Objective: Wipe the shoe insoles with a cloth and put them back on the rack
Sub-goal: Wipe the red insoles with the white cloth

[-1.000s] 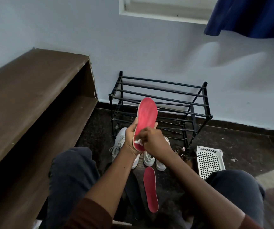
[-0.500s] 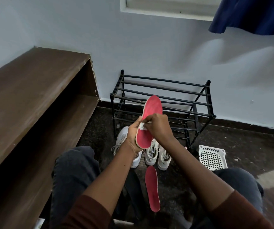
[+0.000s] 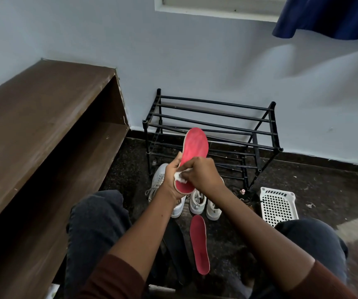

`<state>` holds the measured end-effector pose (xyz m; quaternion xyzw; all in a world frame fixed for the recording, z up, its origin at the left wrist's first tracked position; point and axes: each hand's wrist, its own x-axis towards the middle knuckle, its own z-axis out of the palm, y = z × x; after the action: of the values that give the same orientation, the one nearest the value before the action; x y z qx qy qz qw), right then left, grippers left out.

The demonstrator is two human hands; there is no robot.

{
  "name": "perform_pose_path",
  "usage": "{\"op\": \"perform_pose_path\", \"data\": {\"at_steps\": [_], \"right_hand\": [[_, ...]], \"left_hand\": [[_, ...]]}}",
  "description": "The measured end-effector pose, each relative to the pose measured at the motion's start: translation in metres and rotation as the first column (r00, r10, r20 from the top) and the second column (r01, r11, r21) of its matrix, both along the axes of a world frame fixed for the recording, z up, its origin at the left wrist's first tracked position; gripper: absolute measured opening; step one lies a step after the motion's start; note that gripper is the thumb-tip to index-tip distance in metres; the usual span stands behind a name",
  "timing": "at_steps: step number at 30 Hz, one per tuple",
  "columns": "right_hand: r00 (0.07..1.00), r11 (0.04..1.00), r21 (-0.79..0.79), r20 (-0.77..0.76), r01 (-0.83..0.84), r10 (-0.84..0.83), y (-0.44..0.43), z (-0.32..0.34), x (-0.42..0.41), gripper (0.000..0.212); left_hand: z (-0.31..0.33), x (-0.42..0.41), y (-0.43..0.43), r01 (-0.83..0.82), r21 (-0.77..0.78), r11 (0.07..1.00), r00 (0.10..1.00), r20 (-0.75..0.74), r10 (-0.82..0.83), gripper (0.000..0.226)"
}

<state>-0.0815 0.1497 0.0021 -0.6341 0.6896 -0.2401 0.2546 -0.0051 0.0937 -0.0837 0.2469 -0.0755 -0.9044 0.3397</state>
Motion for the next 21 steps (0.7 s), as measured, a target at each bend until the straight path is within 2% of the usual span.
{"op": "perform_pose_path", "data": {"at_steps": [1, 6, 8, 10, 13, 18, 21], "right_hand": [[0.999, 0.999, -0.027, 0.010, 0.036, -0.036, -0.005, -0.001, -0.003, 0.020], [0.983, 0.973, -0.150, -0.020, 0.178, -0.183, -0.026, -0.009, -0.017, 0.018], [0.987, 0.975, -0.163, -0.029, 0.154, -0.161, -0.024, -0.011, -0.017, 0.015], [0.997, 0.989, -0.130, -0.026, 0.067, -0.071, -0.017, -0.009, -0.013, 0.015], [0.998, 0.998, -0.026, -0.025, -0.055, 0.055, -0.004, -0.007, -0.007, 0.021], [0.985, 0.983, 0.063, -0.009, -0.171, 0.172, 0.011, -0.008, -0.004, 0.022], [0.988, 0.987, 0.049, 0.014, -0.152, 0.152, 0.013, -0.010, -0.004, 0.022]], "left_hand": [[0.002, -0.001, 0.001, -0.012, -0.021, 1.000, 0.998, -0.065, 0.010, 0.044], [0.007, -0.003, 0.005, 0.014, -0.091, 0.996, 0.983, -0.183, -0.030, 0.060], [0.006, -0.001, 0.004, -0.001, -0.091, 0.996, 0.981, -0.194, -0.016, 0.061], [0.004, 0.002, 0.000, -0.015, -0.085, 0.996, 0.980, -0.199, -0.002, 0.062], [0.001, 0.005, -0.005, -0.040, -0.072, 0.997, 0.992, -0.121, 0.031, 0.048], [0.001, 0.009, -0.009, -0.075, -0.025, 0.997, 0.997, 0.017, 0.076, 0.065], [0.001, 0.011, -0.010, -0.084, -0.034, 0.996, 0.995, 0.058, 0.086, 0.065]]}}
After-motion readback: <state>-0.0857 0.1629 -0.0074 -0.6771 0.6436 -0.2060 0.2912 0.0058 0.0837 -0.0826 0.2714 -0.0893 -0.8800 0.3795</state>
